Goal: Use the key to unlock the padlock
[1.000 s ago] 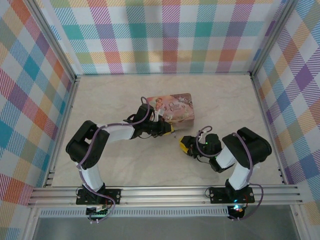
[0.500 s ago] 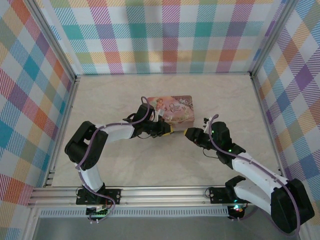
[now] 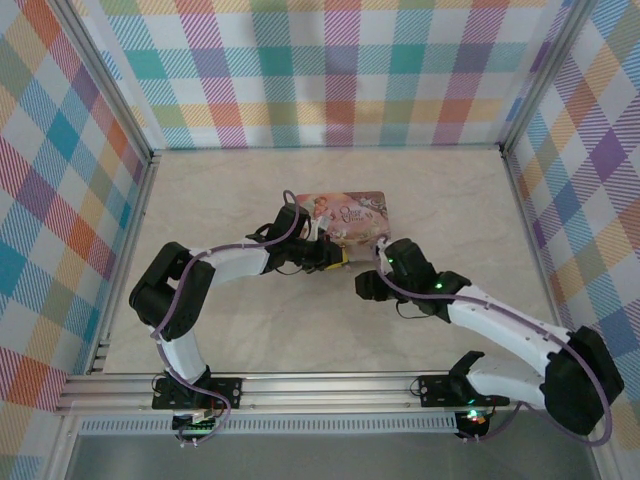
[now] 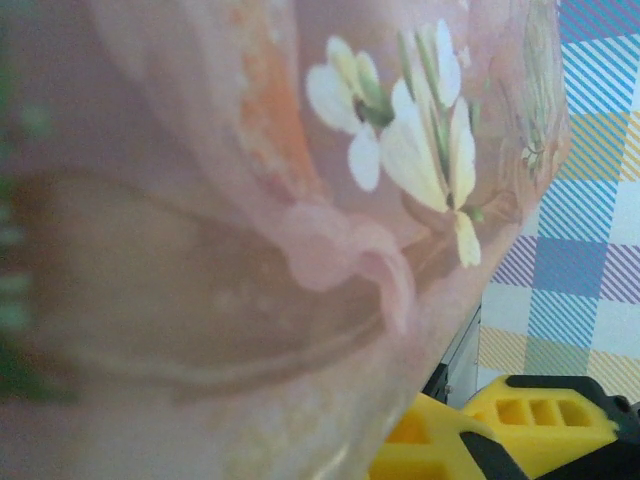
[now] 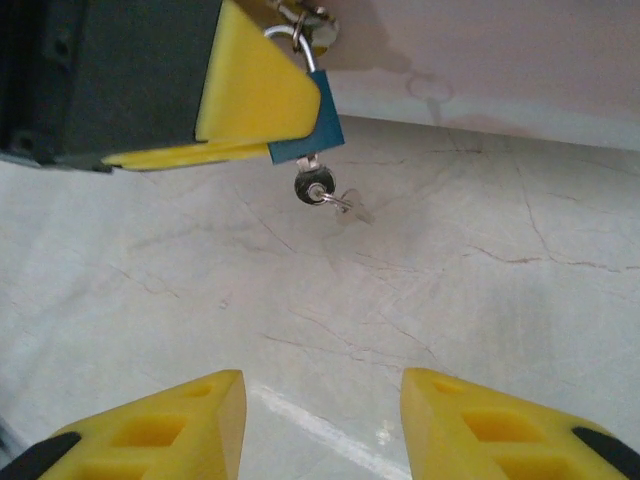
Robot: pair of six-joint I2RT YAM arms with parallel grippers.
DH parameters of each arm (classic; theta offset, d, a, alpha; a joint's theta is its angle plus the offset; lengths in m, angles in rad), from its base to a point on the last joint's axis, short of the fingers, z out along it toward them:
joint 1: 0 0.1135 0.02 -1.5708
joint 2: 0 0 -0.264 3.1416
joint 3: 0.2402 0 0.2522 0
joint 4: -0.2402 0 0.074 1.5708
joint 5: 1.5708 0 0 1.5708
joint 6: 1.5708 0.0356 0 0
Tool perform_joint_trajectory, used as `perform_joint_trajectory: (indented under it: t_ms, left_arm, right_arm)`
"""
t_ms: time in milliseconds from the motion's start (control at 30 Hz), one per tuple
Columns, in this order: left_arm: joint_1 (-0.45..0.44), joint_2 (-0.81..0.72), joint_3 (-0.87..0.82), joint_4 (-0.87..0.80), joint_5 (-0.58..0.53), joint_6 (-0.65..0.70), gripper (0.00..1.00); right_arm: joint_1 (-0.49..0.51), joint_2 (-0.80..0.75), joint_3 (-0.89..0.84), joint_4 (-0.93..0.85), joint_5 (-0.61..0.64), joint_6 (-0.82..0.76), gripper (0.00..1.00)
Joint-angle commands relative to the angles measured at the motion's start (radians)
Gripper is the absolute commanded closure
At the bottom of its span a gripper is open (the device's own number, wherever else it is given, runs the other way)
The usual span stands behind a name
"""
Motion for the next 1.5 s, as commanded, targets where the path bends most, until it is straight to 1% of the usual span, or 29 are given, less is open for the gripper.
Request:
perform_joint_trajectory:
  t_ms: [0,233,567,900,1100,1300,1400,1467]
  left_arm:
    - [-0.009,-0.047,0.038,-0.007,0.065,0.001,1.0]
    - [-0.009,-0.044,0.043,-0.011,0.074,0.0,1.0]
    - [-0.009,-0.039,0.049,-0.006,0.08,-0.003,1.0]
    - [-0.008,-0.036,0.052,-0.002,0.085,-0.006,1.0]
    - [-0.006,-0.036,0.054,-0.003,0.089,-0.004,1.0]
    - [-0.004,-0.038,0.049,0.001,0.092,-0.005,1.0]
    - [-0.005,-0.036,0.045,0.0,0.095,-0.003,1.0]
    - [-0.005,-0.036,0.045,0.001,0.097,-0.003,1.0]
  right_arm:
    - [0.034,0.049,0.045,-0.012,0.094,-0.096,0.53]
    - [0.07,0.141,0.105,0.011,0.157,-0.157,0.5]
    - [0.091,0.258,0.181,0.035,0.232,-0.225,0.51]
    - [0.106,0.352,0.246,0.036,0.255,-0.253,0.54]
    - [0.112,0.377,0.263,0.036,0.267,-0.258,0.56]
    - [0.113,0.397,0.274,0.034,0.282,-0.266,0.67]
    - [0.113,0.398,0.279,0.034,0.289,-0.267,0.67]
    - [0.115,0.398,0.285,0.026,0.305,-0.269,0.63]
